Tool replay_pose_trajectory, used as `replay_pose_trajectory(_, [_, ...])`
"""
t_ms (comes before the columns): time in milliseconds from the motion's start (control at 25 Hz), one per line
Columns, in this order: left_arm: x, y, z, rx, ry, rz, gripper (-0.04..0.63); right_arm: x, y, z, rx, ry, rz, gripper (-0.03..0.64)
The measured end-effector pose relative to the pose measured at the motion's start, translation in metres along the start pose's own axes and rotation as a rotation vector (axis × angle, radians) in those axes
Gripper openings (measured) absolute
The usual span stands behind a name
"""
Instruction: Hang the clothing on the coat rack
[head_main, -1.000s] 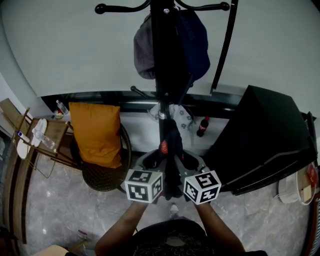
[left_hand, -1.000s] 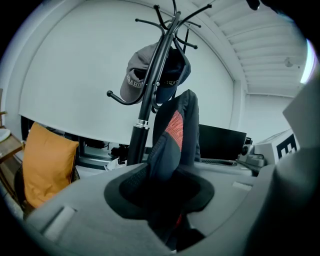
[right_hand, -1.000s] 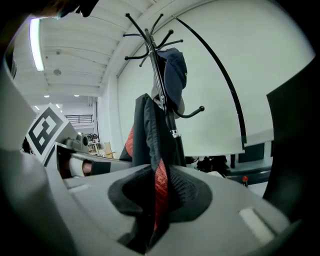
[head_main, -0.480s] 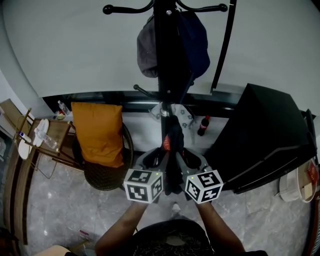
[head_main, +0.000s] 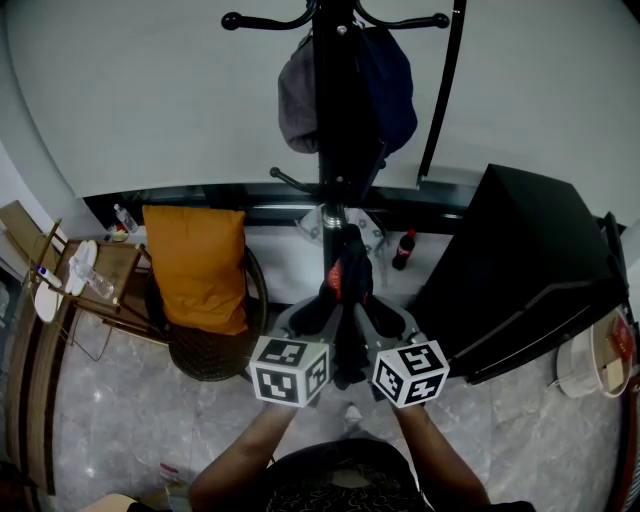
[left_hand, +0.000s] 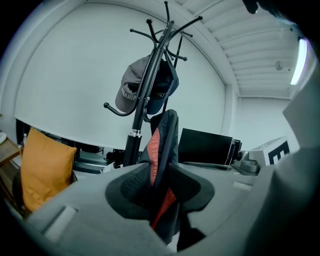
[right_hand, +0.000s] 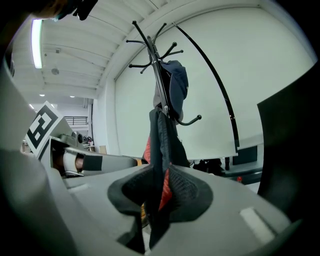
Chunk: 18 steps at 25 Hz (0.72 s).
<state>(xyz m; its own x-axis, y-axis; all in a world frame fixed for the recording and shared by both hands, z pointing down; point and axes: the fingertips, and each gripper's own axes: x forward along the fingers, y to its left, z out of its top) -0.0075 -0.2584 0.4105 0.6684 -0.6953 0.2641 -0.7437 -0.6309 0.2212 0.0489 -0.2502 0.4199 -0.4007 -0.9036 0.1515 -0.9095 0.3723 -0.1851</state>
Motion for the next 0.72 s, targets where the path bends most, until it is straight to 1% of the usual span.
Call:
replay_pose_trajectory(200, [-0.008, -0.003, 0.0, 0.016, 0.003, -0.002, 0.107, -0.005, 0.011, 0.0, -0.006, -0.006, 0.003, 0.08])
replay_pose_trajectory(400, [-0.016, -0.006, -0.001, 0.015, 0.002, -0.003, 0.107, -0.011, 0.019, 0.002, -0.012, -0.01, 0.004, 0.08])
replay_pose_trajectory(720, [-0.028, -0.012, -0.005, 0.016, 0.005, -0.015, 0.104, -0.026, 0.032, 0.011, -0.037, -0.048, -0.002, 0.078])
